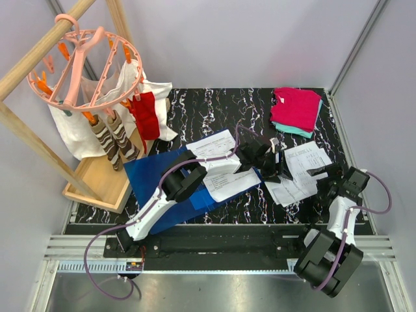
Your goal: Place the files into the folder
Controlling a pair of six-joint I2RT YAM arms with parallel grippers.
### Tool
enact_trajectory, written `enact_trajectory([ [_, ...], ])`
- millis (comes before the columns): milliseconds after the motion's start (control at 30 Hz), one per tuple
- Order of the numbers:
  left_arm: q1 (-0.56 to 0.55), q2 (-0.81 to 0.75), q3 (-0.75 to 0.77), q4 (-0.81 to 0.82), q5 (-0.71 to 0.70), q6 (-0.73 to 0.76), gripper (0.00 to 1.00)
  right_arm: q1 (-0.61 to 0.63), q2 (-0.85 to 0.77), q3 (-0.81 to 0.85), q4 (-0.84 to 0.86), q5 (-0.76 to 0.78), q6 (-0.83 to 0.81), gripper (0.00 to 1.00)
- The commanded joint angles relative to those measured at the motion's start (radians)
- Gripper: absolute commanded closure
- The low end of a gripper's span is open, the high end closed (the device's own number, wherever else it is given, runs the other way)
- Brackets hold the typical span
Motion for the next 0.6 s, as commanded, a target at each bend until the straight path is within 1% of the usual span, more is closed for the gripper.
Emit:
enact_trajectory([
  [0,0.010,-0.035,-0.024,-0.044,-0.010,0.013,0.28,0.003,0.039,0.073,0.014,0.004,-0.047,0.00],
  [67,0.008,-0.031,-0.022,-0.038,-0.004,0.008,0.28,0.003,0.045,0.069,0.017,-0.025,-0.045,0.02],
  [167,0.005,-0.023,-0.013,-0.035,0.007,0.008,0.28,0.003,0.027,0.053,0.038,-0.062,-0.041,0.10],
  [200,0.005,-0.024,-0.010,-0.035,0.010,0.010,0.28,0.002,0.005,0.052,0.041,-0.062,-0.041,0.15],
  [267,0.007,-0.029,-0.007,-0.037,0.011,0.027,0.28,0.003,-0.019,0.049,0.043,-0.048,-0.045,0.22],
  [300,0.007,-0.030,-0.007,-0.047,0.010,0.033,0.28,0.002,-0.042,0.047,0.049,-0.042,-0.047,0.31],
  [400,0.007,-0.037,-0.001,-0.055,0.005,0.056,0.28,0.003,-0.059,0.032,0.079,-0.021,-0.036,0.48],
  [433,0.007,-0.040,0.004,-0.055,0.011,0.059,0.28,0.003,-0.062,0.023,0.084,-0.005,-0.036,0.59],
  [500,0.007,-0.041,0.008,-0.055,0.024,0.070,0.28,0.003,-0.062,0.010,0.116,0.018,-0.024,0.69],
  [533,0.005,-0.046,0.015,-0.057,0.024,0.076,0.28,0.003,-0.059,-0.005,0.133,0.030,-0.018,0.77],
  [567,0.005,-0.053,0.016,-0.061,0.019,0.091,0.28,0.003,-0.056,-0.011,0.150,0.032,-0.007,0.79],
])
